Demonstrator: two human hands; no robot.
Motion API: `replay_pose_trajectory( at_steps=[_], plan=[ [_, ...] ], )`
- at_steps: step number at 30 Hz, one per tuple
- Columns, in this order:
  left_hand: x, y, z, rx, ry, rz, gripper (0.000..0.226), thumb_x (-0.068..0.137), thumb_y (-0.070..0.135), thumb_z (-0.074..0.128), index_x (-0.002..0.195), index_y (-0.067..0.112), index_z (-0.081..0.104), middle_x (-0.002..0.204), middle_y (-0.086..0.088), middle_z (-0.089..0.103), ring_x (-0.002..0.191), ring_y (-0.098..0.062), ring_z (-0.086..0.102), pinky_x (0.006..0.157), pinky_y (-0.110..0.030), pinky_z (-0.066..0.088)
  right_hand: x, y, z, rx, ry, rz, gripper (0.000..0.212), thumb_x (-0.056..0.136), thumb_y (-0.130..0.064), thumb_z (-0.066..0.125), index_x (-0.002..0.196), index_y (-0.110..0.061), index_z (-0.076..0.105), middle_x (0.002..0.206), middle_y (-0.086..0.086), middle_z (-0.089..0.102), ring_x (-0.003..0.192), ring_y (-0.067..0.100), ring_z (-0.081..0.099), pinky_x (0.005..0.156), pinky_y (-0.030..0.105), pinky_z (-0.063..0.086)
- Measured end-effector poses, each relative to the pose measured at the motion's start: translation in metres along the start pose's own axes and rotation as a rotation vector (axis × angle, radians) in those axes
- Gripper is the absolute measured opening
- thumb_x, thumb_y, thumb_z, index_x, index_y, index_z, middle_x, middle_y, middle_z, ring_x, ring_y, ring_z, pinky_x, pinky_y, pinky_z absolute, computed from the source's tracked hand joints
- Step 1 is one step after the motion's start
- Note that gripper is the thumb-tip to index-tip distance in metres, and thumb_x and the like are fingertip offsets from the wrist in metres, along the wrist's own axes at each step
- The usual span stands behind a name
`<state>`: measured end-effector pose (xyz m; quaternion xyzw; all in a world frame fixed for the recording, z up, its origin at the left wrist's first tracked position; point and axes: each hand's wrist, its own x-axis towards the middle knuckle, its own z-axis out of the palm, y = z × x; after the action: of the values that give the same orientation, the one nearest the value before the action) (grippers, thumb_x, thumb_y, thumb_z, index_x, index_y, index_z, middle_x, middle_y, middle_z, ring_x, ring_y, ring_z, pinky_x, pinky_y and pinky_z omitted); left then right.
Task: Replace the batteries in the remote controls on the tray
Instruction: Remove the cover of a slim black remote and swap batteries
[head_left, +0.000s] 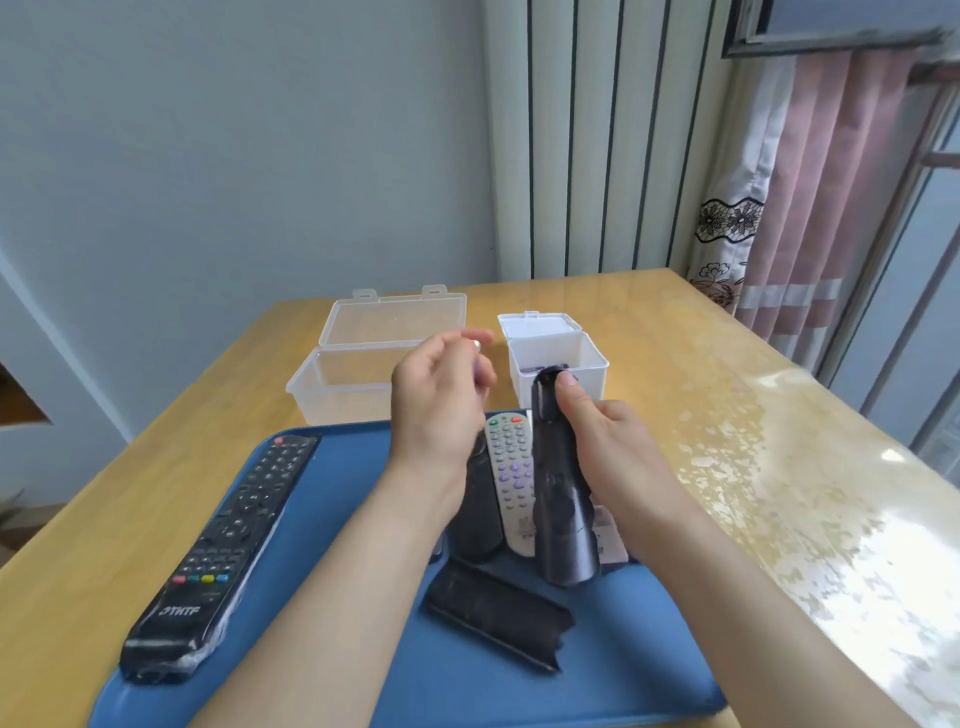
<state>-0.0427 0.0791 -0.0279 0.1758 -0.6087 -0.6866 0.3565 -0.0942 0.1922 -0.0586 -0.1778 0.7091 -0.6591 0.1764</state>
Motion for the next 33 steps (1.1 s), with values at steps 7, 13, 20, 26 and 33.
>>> replay_pose_trajectory(
  at_steps=[7,13,20,26,33],
  plan=[
    [0.089,-0.017,0.058,0.332,-0.149,-0.059,0.030,0.096,0.007,0.039,0.078,0.018,0.061,0.068,0.004,0.046,0.067,-0.014,0.042,0.057,-0.023,0.034,0.007,0.003,-0.017,0.132,0.100,0.076,0.047,0.096,-0.052,0.049,0.083,-0.009,0.063,0.071,0.012,0.060,0.065,0.023,0.056,0.067,0.036,0.044],
    [0.103,-0.028,0.073,0.538,-0.210,-0.012,0.035,0.087,-0.001,0.038,0.088,0.017,0.068,0.103,-0.005,0.065,0.085,-0.017,0.058,0.073,-0.025,0.047,0.008,-0.002,-0.018,0.249,0.110,0.088,0.042,0.097,-0.048,0.050,0.083,-0.009,0.058,0.073,0.014,0.054,0.065,0.023,0.051,0.066,0.036,0.041],
    [0.016,-0.006,0.021,0.491,-0.397,0.006,0.038,0.081,-0.016,0.041,0.075,0.013,0.064,0.078,-0.008,0.064,0.064,-0.014,0.055,0.054,-0.020,0.048,0.008,-0.011,-0.022,1.011,0.095,0.223,0.039,0.099,-0.045,0.048,0.093,-0.008,0.060,0.065,0.005,0.062,0.054,0.016,0.062,0.056,0.024,0.052],
    [-0.040,-0.012,0.000,0.664,-0.502,0.285,0.035,0.075,0.022,0.075,0.085,0.053,0.063,0.096,0.007,0.062,0.080,-0.006,0.059,0.072,-0.012,0.044,0.000,-0.013,-0.012,1.202,-0.063,0.270,0.055,0.097,-0.043,0.049,0.060,-0.007,0.067,0.071,0.009,0.065,0.067,0.020,0.065,0.076,0.036,0.053],
    [-0.038,-0.020,0.000,0.784,-0.363,0.616,0.008,0.085,0.009,0.068,0.082,0.015,0.065,0.082,0.005,0.060,0.075,-0.017,0.058,0.064,-0.033,0.047,-0.013,-0.016,0.003,1.138,-0.126,0.260,0.047,0.098,-0.046,0.049,0.080,-0.008,0.068,0.110,0.013,0.073,0.072,0.017,0.070,0.064,0.026,0.061]
  ],
)
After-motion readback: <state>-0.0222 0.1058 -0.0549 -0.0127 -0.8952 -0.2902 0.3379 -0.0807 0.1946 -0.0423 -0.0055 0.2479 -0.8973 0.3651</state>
